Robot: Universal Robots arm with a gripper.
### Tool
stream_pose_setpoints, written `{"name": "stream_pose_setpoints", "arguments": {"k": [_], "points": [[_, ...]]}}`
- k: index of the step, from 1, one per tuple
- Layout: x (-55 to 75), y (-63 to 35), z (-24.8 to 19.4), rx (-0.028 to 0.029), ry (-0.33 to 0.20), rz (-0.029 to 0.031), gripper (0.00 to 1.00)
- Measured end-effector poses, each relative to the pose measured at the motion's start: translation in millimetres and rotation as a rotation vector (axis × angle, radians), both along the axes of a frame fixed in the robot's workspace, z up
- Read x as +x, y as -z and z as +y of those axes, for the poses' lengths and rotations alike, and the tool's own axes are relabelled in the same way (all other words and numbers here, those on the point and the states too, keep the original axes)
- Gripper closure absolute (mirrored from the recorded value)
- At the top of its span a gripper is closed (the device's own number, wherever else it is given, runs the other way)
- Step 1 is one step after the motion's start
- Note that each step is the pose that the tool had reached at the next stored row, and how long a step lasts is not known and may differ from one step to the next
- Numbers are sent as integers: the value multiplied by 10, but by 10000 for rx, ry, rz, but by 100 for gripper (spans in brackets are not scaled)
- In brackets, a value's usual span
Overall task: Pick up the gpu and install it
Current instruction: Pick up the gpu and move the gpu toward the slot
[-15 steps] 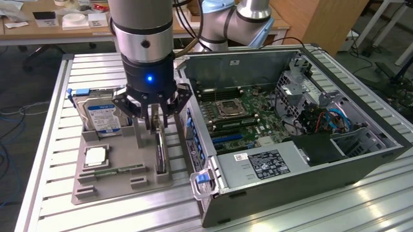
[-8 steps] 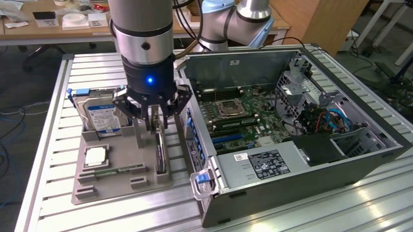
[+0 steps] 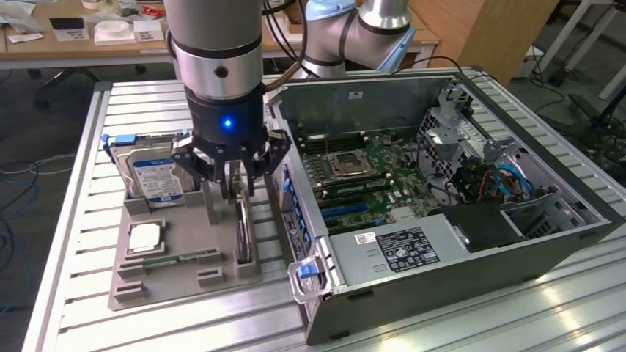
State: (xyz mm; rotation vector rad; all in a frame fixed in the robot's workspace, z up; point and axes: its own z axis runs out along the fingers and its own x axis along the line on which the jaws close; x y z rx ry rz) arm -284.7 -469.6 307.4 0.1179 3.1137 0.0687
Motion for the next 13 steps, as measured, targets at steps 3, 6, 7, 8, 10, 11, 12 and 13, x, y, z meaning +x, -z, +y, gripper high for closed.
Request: {"name": "stream_pose_setpoints", "arguments": {"k": [3,6,7,8,10,11,12,13], "points": [[0,42,0,-1,0,1,58],[0,60,0,-3,0,3,58],[0,61,0,-2,0,2,58],[0,61,0,-2,0,2,58],[0,61,0,-2,0,2,58],[0,65,0,-1,0,1,58],[0,70,0,1,-1,-2,58],[0,73,0,0,0,0,58]]}}
